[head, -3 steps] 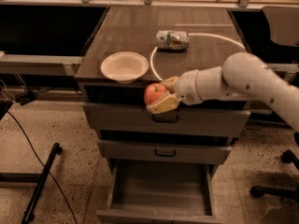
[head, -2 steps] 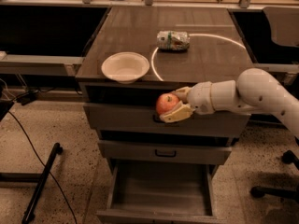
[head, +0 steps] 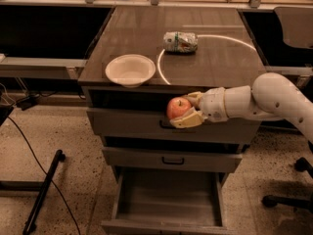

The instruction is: Place apple into bottom drawer

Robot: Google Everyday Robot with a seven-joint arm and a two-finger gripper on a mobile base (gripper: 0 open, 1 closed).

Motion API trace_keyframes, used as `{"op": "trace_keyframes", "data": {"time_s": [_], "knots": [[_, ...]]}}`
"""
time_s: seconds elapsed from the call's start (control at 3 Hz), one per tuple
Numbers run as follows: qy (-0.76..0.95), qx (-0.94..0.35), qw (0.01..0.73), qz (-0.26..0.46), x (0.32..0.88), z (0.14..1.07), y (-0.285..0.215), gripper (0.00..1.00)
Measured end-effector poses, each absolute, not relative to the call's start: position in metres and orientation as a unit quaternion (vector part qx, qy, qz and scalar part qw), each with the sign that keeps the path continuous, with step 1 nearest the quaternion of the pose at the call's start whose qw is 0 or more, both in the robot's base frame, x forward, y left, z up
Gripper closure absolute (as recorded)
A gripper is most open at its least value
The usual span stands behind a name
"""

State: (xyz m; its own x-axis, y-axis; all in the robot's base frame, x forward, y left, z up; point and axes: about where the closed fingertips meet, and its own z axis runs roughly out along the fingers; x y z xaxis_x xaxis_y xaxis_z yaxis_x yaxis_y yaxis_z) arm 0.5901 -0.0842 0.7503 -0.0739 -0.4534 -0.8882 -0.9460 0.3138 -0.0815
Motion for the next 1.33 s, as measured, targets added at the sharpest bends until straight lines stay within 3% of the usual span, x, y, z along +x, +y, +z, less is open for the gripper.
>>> {"op": "trace_keyframes", "data": {"time_s": [0.67, 1.0, 1.33], "knots": [[0.669, -0.532, 0.452, 0.255, 0.517, 0.757, -0.112, 1.00], [0.669, -0.571, 0.415, 0.234, 0.473, 0.749, -0.137, 1.00], [0.666, -0.578, 0.407, 0.240, 0.467, 0.747, -0.135, 1.00]]}}
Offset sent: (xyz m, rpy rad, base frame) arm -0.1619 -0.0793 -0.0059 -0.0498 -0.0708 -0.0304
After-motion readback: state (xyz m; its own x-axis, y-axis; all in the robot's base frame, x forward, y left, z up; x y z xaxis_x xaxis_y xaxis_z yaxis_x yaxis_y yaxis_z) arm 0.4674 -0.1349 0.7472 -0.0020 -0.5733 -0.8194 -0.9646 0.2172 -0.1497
